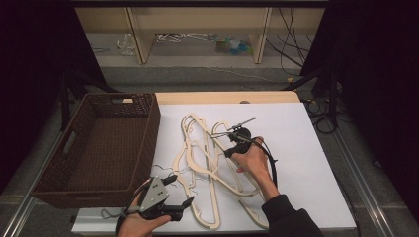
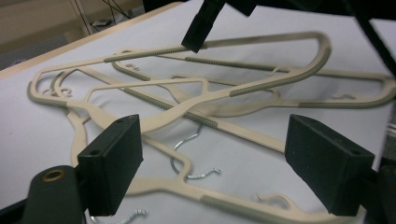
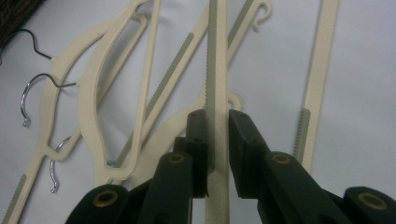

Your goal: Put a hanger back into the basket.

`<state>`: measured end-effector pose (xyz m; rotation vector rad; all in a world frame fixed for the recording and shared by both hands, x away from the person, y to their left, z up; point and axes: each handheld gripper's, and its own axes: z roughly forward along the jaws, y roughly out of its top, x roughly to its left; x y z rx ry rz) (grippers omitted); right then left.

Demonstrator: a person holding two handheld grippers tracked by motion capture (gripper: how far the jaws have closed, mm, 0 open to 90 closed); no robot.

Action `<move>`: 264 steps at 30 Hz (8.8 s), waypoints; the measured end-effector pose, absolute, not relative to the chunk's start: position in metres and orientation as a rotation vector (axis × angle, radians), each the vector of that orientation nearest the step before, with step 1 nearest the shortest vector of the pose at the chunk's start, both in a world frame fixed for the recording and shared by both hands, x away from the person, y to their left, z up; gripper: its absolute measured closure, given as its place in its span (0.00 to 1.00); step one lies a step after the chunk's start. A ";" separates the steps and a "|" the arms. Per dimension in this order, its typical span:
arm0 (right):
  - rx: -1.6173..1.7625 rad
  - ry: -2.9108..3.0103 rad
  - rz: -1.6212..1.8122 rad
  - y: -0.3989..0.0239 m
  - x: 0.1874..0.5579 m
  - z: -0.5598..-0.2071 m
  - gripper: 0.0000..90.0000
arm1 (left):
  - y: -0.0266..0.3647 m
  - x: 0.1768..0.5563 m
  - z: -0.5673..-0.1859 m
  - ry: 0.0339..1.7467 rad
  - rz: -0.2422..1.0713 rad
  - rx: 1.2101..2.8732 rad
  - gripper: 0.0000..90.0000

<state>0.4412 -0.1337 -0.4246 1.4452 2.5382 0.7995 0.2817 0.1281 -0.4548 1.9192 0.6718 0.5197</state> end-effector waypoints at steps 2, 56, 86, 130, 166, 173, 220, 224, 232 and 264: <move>1.411 2.558 0.810 -0.135 0.441 -0.420 0.88 | 0.118 0.299 -0.461 0.657 0.571 1.975 0.22; 1.170 2.786 0.653 -0.152 0.450 -0.389 0.88 | 0.108 0.365 -0.498 0.642 0.838 2.263 0.37; 1.042 2.889 0.756 -0.172 0.464 -0.396 0.88 | 0.095 0.363 -0.479 0.070 0.861 2.213 0.46; 0.953 2.491 1.157 -0.237 0.413 -0.320 0.38 | 0.062 0.376 -0.379 -0.358 0.935 2.213 0.95; 0.933 2.535 1.126 -0.252 0.339 -0.375 0.28 | 0.202 0.340 -0.234 0.668 0.349 1.779 0.95; 0.958 2.554 1.105 -0.255 0.335 -0.389 0.28 | 0.251 0.340 -0.215 0.771 0.400 1.717 0.95; 0.976 2.627 1.003 -0.254 0.332 -0.419 0.21 | 0.402 0.400 -0.347 1.091 0.424 1.973 0.95; 0.958 2.619 1.004 -0.254 0.333 -0.421 0.22 | 0.396 0.406 -0.360 1.115 0.414 2.009 0.95; 0.917 2.630 0.994 -0.255 0.334 -0.423 0.22 | 0.388 0.419 -0.381 1.188 0.387 1.984 0.94; 0.952 2.650 0.980 -0.254 0.332 -0.424 0.22 | 0.381 0.396 -0.358 1.552 0.724 1.807 0.49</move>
